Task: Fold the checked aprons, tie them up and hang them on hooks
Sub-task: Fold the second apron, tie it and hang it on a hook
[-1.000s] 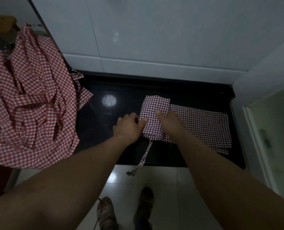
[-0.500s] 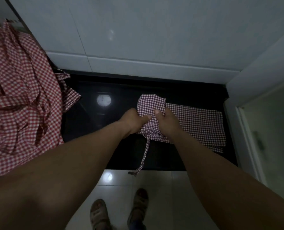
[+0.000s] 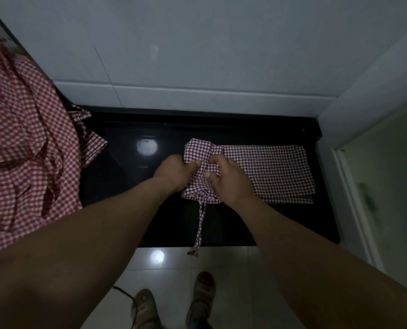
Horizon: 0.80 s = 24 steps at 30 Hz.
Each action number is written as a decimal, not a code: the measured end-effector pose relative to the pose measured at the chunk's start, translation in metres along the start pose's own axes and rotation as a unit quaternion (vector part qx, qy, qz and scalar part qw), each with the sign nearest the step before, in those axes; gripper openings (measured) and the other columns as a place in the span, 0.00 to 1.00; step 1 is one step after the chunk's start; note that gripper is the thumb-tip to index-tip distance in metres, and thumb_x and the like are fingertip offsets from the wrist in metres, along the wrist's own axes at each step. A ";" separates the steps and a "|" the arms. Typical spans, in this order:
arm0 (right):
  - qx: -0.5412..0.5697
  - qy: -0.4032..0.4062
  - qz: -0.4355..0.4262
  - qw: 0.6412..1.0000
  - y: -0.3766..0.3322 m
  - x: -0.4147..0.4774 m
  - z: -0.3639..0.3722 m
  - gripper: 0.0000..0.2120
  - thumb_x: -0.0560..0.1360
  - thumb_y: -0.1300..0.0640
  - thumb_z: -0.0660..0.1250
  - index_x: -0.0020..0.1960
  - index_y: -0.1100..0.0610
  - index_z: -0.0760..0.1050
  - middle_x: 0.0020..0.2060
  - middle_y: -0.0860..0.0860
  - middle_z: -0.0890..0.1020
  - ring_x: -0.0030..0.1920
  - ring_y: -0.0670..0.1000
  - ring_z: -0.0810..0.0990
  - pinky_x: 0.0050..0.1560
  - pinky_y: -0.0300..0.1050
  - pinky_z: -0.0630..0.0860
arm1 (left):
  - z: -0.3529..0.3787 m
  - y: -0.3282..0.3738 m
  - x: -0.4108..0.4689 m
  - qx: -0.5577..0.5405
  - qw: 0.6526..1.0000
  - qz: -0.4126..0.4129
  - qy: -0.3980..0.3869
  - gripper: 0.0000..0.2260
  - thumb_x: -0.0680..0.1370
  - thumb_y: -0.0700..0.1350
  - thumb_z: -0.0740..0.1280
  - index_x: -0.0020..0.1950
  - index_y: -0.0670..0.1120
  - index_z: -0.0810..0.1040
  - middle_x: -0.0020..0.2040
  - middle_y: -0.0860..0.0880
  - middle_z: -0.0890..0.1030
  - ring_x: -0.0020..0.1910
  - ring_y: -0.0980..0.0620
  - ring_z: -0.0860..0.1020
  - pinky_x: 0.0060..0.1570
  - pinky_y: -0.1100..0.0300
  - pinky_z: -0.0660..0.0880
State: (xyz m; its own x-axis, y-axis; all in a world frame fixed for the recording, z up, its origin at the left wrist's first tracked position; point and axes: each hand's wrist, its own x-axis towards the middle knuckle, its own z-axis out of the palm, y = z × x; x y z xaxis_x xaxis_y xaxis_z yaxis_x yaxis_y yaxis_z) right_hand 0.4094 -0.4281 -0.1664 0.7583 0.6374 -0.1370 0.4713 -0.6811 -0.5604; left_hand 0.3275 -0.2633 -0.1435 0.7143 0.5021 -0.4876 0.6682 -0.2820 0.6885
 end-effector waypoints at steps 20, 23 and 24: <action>0.526 -0.076 0.291 0.796 0.020 0.001 -0.035 0.13 0.80 0.52 0.71 0.63 0.55 0.80 0.54 0.53 0.87 0.52 0.56 0.88 0.54 0.57 0.84 | 0.009 0.005 -0.003 -0.045 0.997 0.051 -0.023 0.18 0.83 0.61 0.64 0.61 0.49 0.80 0.55 0.50 0.84 0.55 0.52 0.81 0.62 0.51 0.77; 0.433 -0.064 0.258 0.861 0.014 0.002 -0.038 0.23 0.80 0.43 0.67 0.70 0.55 0.76 0.60 0.54 0.85 0.57 0.56 0.85 0.62 0.60 0.81 | 0.017 0.014 0.002 -0.002 0.998 0.048 -0.034 0.27 0.80 0.65 0.66 0.70 0.48 0.75 0.62 0.49 0.82 0.58 0.49 0.80 0.61 0.51 0.77; 0.353 -0.060 0.239 0.903 0.011 0.002 -0.041 0.27 0.80 0.39 0.64 0.72 0.55 0.73 0.63 0.54 0.83 0.59 0.56 0.84 0.64 0.59 0.79 | 0.022 0.018 0.001 0.020 0.998 0.052 -0.034 0.28 0.80 0.66 0.65 0.71 0.48 0.73 0.63 0.48 0.81 0.57 0.49 0.80 0.58 0.52 0.77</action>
State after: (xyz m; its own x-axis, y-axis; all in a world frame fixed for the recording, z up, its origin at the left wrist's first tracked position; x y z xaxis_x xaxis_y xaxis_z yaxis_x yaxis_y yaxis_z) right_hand 0.4349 -0.4489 -0.1396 0.7249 0.3939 -0.5651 -0.3335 -0.5171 -0.7883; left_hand 0.3451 -0.2858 -0.1433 0.7912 0.4124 -0.4515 0.5973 -0.3627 0.7153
